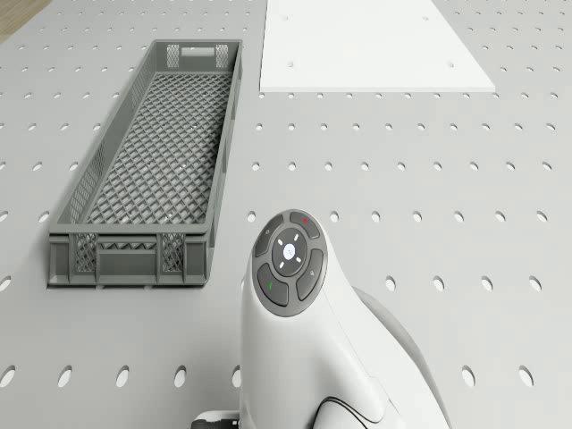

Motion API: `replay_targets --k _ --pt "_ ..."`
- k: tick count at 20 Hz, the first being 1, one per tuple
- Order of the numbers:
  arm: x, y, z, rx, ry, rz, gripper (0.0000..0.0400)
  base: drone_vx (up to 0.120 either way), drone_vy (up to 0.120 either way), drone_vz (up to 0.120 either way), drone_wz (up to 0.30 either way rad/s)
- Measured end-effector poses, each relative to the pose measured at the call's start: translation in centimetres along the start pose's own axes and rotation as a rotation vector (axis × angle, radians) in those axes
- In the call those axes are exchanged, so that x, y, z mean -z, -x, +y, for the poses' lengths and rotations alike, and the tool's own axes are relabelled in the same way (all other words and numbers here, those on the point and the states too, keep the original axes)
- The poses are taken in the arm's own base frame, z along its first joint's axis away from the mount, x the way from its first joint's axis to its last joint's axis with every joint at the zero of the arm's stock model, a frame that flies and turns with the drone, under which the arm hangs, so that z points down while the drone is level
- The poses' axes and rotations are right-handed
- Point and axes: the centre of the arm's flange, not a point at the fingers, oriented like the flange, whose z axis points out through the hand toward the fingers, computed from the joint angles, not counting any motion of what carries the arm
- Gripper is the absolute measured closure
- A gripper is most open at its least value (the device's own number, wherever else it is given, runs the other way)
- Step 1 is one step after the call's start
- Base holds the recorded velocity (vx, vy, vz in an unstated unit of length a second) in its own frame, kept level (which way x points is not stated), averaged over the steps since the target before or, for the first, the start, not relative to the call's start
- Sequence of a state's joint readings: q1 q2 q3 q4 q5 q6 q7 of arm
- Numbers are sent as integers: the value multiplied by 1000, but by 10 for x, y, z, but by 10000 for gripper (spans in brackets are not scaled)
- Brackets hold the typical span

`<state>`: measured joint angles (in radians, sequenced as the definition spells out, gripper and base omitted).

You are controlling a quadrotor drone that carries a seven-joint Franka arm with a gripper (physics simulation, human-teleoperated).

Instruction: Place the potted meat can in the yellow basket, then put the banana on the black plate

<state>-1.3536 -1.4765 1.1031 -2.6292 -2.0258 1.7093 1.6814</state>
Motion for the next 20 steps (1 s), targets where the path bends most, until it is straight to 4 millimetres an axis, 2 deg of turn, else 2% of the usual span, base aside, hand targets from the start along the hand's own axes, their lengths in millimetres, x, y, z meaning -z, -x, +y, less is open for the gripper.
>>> replay_targets --k 9,17,18,20 --pt "-13 -9 -4 0 0 0 0 0 0 0 0" --pt "-16 -15 -5 0 0 0 0 0 0 0 0" --pt "-16 -16 -6 0 0 0 55 0 0 0 0" --pt "-17 -17 -6 0 0 0 132 0 0 0 0"
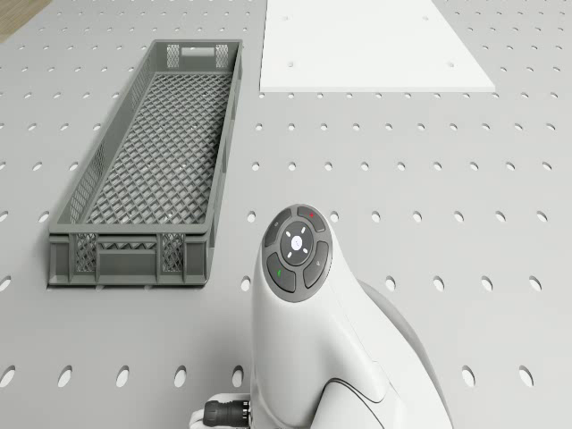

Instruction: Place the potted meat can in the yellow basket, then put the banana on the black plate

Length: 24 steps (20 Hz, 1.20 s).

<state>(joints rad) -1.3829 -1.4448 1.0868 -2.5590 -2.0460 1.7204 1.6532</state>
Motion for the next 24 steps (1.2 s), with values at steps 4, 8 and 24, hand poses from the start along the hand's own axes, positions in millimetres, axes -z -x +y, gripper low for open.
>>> replay_targets --k 4,8,24 --pt "0 -1 -1 0 0 0 206 0 0 0 0" --pt "0 -2 -1 9 1 3 210 0 0 0 0" --pt "49 -2 -1 25 3 7 207 -42 43 60 0"
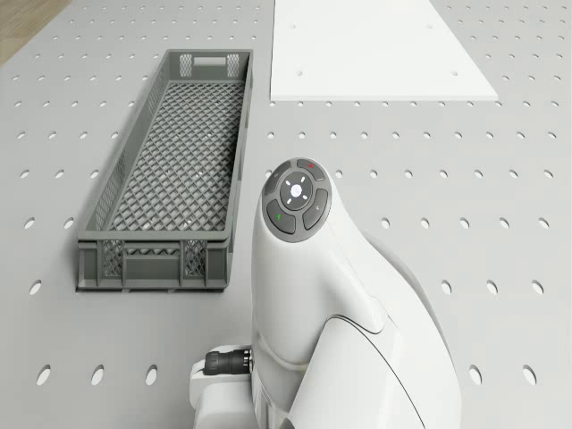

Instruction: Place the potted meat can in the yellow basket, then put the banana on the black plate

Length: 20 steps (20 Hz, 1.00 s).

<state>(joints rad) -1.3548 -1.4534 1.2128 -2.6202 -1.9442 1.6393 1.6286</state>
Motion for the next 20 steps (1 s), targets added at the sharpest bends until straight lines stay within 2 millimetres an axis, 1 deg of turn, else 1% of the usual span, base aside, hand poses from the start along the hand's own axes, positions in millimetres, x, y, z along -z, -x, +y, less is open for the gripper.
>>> replay_targets --k 7,20 --pt "5 0 0 0 0 0 207 -120 120 0 0" --pt "6 0 0 0 0 0 207 -120 120 0 0"
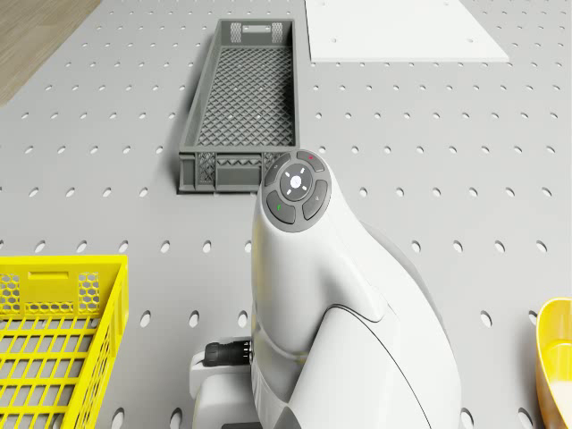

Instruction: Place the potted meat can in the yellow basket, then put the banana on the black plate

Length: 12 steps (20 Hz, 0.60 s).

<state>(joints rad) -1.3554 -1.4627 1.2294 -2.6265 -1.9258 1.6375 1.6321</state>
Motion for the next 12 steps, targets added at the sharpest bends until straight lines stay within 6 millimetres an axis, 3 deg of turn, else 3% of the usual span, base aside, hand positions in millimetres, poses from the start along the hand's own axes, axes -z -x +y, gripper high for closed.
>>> replay_targets --k 12 --pt "0 0 0 0 0 0 207 -120 117 0 0"
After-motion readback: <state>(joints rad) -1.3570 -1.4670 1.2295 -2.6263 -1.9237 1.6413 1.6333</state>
